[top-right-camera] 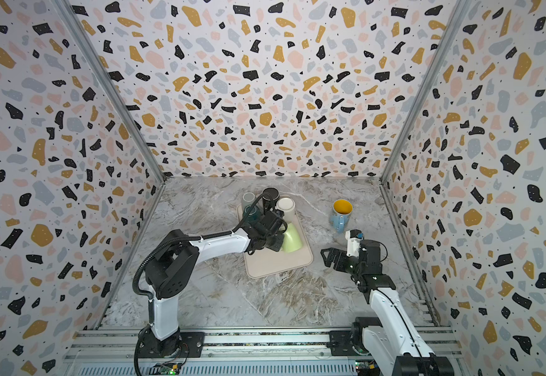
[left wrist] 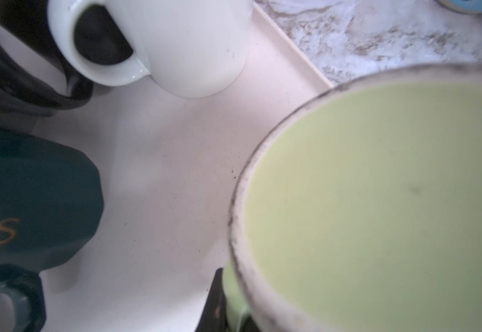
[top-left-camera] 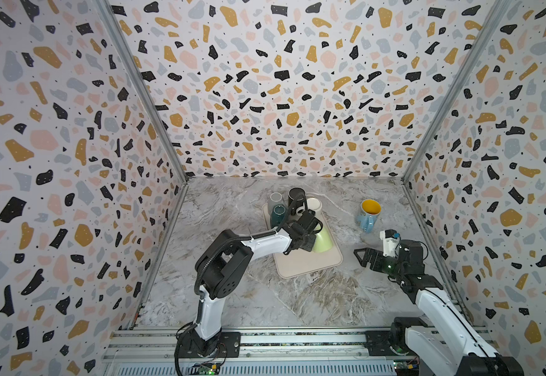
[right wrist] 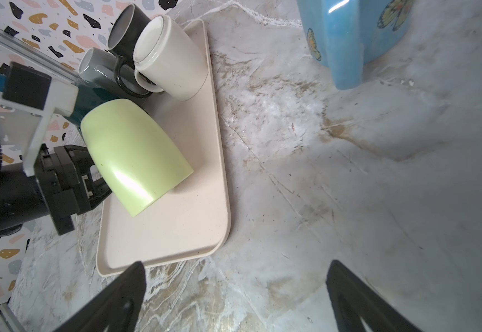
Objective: Turn the mug right side up
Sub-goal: Pick up the mug from the tray.
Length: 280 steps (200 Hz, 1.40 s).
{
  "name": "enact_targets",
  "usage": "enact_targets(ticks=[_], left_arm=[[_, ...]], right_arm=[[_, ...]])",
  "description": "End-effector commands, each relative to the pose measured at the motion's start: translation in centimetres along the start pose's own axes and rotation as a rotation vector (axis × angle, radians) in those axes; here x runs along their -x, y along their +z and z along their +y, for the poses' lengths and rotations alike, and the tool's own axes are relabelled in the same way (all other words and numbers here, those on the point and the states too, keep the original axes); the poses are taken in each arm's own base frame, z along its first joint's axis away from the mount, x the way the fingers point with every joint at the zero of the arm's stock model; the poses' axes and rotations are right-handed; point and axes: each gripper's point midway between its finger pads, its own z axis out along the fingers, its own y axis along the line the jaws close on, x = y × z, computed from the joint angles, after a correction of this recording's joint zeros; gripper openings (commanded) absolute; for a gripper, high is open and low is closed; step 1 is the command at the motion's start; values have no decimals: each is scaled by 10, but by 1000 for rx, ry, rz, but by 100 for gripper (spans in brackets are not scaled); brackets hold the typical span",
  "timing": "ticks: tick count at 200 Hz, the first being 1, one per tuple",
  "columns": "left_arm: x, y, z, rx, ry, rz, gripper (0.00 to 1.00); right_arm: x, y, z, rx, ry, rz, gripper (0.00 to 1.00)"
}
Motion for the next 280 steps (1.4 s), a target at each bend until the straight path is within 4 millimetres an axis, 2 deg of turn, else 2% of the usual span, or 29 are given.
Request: enact_targets(ticks=[1,70,103,138,190,280], left_arm=[[48,-26,-17,-83,-38,-159,0],[59,-28,-16,-81,-74,-174,0],[65,-25,-19,-128,-137,-163,0],[65,-23,-25,-195,-190,-152,0],[64,-23,-26,-206,-221,-143,0],[64,-24,-37,-277,-306,-122,0]], right_arm=[[8,-2,8,30,-11,-23,99],[6,-3,9,41,0,-24,99],[5,-1,16,93,2,-23,99],[1,1,18,116,27,-19,99],[-3,2,18,133,42,-18,99],[-1,-2,32,221,29,-58,99]])
